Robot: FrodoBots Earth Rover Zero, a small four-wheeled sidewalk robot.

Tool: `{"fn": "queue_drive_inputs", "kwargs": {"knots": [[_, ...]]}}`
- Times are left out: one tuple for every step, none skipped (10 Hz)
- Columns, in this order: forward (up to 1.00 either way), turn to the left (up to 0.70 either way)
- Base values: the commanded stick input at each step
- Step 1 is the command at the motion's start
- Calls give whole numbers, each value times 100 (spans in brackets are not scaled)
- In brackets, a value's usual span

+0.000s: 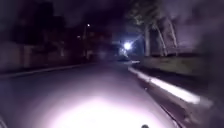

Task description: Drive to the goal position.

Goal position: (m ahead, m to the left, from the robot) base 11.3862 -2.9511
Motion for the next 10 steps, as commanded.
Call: {"fn": "queue_drive_inputs", "kwargs": {"knots": [[70,0],[70,0],[70,0],[70,0],[70,0],[70,0],[70,0],[70,0],[70,0],[70,0]]}}
